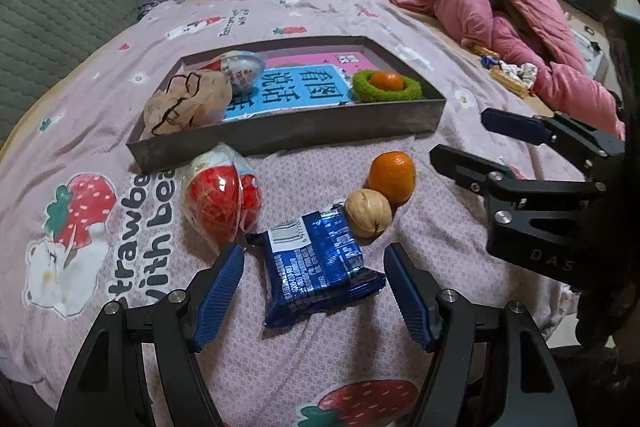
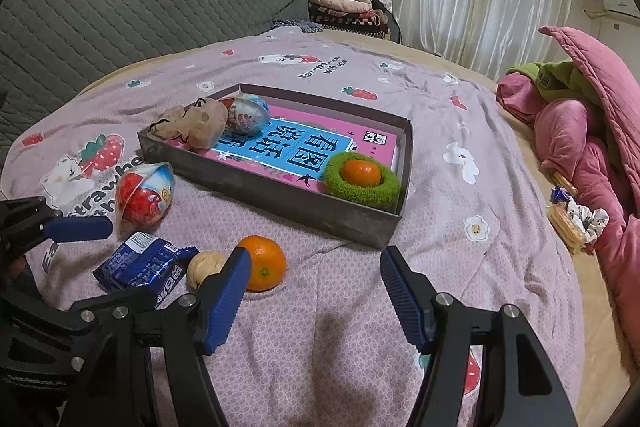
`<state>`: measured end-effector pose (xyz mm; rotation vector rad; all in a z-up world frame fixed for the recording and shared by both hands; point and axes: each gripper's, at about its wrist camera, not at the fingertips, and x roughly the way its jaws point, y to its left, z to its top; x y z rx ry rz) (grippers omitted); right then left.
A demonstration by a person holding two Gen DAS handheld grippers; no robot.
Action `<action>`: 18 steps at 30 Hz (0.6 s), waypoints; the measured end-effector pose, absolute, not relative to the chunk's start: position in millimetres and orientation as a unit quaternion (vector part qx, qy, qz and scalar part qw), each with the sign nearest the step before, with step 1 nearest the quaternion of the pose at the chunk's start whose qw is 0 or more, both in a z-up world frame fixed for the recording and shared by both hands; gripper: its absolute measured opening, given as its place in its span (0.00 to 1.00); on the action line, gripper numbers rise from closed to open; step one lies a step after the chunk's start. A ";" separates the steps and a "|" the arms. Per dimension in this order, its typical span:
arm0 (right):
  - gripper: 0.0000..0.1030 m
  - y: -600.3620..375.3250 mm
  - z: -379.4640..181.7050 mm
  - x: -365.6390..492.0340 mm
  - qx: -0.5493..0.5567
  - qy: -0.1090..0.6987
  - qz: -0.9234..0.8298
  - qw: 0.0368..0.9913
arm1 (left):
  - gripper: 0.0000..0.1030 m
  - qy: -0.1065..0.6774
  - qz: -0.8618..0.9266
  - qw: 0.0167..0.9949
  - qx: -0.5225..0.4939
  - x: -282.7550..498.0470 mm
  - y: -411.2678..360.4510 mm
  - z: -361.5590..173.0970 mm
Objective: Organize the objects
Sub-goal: 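Move the left tool toward the blue snack packet while the right tool approaches a tangerine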
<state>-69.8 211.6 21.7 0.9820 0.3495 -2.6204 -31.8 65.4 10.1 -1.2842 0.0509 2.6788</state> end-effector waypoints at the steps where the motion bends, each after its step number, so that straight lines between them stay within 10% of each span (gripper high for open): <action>1: 0.65 211.8 22.0 -69.5 0.344 0.122 -0.917 0.161 | 0.72 0.018 0.897 0.081 -0.435 -33.3 65.6 8.1; 18: 0.65 202.7 6.7 -78.0 0.373 0.126 -0.904 0.166 | 0.72 -0.017 0.881 0.047 -0.471 -46.3 65.0 -3.8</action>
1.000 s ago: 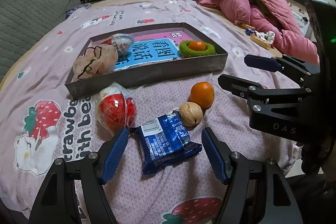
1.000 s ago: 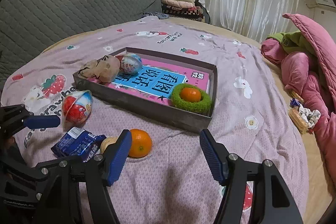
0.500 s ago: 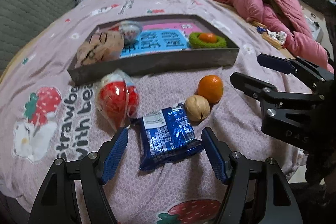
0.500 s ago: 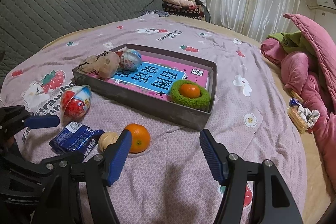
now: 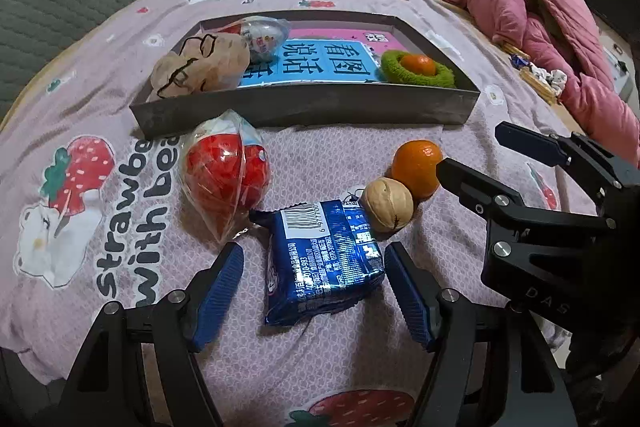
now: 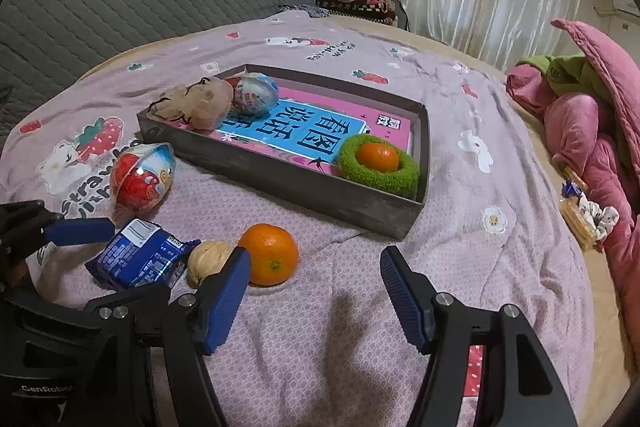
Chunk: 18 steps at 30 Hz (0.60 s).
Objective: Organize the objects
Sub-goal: 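Move the left tool toward the blue snack packet while the right tool approaches a tangerine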
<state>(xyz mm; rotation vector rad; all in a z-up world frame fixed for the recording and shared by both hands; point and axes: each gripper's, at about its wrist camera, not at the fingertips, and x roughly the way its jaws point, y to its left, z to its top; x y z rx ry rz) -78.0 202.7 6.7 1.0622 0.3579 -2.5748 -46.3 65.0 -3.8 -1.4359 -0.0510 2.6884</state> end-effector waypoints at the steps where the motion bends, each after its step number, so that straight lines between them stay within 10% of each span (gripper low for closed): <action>1: 0.65 203.0 5.8 -78.8 0.376 0.123 -0.903 0.167 | 0.72 -0.015 0.881 0.045 -0.471 -46.5 65.5 -4.0; 18: 0.65 193.2 -0.1 -85.9 0.385 0.126 -0.897 0.176 | 0.77 -0.022 0.879 0.029 -0.476 -52.7 51.3 -10.3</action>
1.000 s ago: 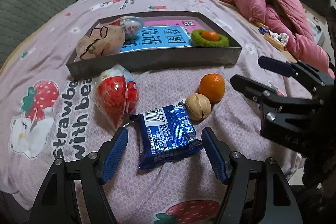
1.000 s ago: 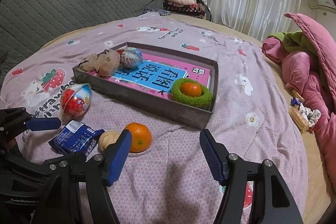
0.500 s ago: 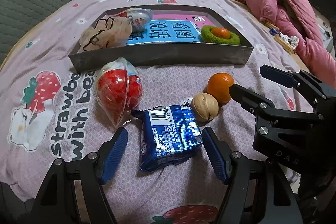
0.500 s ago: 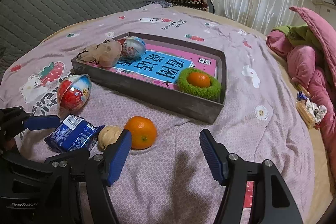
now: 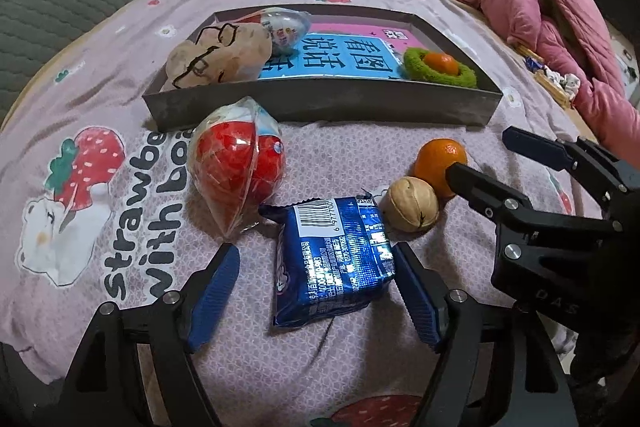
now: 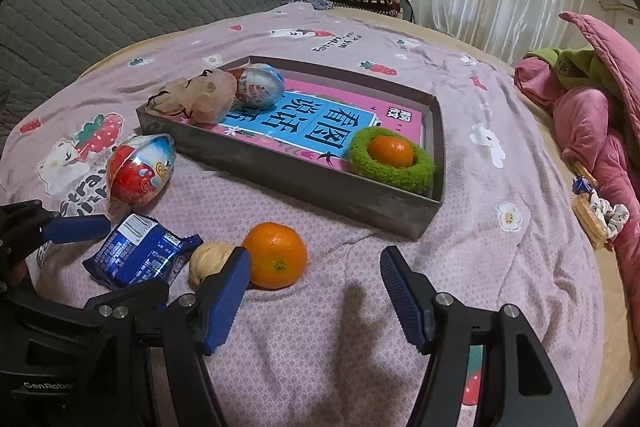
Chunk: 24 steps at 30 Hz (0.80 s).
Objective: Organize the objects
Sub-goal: 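Move the left tool toward the blue snack packet while the right tool approaches a tangerine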
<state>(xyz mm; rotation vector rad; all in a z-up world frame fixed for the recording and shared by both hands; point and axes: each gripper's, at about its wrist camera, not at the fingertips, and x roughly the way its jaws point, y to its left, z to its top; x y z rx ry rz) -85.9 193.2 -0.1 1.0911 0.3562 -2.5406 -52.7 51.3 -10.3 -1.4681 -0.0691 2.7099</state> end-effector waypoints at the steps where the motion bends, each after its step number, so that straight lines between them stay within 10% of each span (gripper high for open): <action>1: 0.65 192.7 -0.5 -86.2 0.386 0.126 -0.897 0.177 | 0.77 -0.023 0.878 0.029 -0.476 -53.2 50.0 -10.5; 24: 0.63 185.7 -14.2 -110.2 0.421 0.069 -0.881 0.206 | 0.77 -0.049 0.872 0.023 -0.487 -63.0 37.0 -16.7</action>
